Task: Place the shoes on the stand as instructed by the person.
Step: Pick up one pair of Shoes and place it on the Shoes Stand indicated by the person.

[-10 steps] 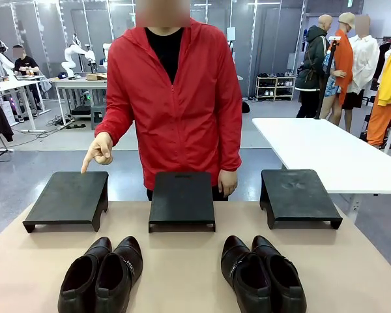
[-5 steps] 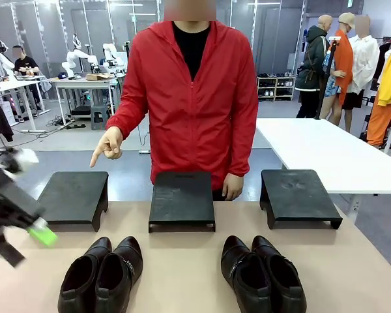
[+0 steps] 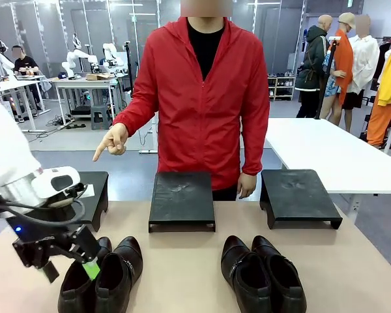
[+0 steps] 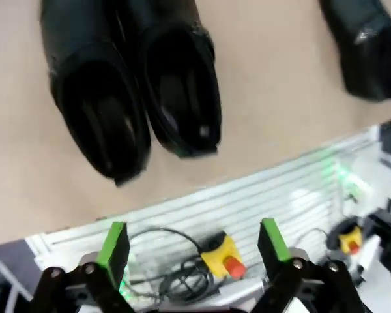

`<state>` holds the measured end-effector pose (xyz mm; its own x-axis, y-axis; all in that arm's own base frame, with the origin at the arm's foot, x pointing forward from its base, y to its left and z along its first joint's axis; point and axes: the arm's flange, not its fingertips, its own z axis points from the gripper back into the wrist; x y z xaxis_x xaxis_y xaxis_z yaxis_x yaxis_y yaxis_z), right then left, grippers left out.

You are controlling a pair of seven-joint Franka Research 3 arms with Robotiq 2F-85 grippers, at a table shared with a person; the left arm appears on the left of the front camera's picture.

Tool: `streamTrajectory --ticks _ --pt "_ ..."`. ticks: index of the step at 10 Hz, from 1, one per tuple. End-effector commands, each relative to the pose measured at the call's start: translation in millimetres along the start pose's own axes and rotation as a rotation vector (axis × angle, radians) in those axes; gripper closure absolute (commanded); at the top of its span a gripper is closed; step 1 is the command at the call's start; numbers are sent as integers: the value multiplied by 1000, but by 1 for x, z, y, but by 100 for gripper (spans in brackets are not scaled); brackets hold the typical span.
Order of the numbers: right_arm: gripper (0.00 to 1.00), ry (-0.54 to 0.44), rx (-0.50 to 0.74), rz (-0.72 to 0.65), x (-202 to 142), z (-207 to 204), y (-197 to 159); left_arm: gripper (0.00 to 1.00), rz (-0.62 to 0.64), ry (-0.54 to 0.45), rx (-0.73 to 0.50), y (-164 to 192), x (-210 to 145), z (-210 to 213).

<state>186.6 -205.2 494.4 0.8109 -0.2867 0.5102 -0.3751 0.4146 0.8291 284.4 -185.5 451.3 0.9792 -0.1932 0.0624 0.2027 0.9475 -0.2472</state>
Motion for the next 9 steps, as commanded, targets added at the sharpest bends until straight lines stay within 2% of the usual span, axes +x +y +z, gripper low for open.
streamTrajectory --ticks 1,3,9 --pt "0 -9 10 22 1 0 1 0 19 -27 60 1 20 -5" --pt "0 -9 10 22 1 0 1 0 29 -32 109 5 31 -19" --pt "0 -9 10 22 1 0 1 0 74 -41 115 10 35 -41"
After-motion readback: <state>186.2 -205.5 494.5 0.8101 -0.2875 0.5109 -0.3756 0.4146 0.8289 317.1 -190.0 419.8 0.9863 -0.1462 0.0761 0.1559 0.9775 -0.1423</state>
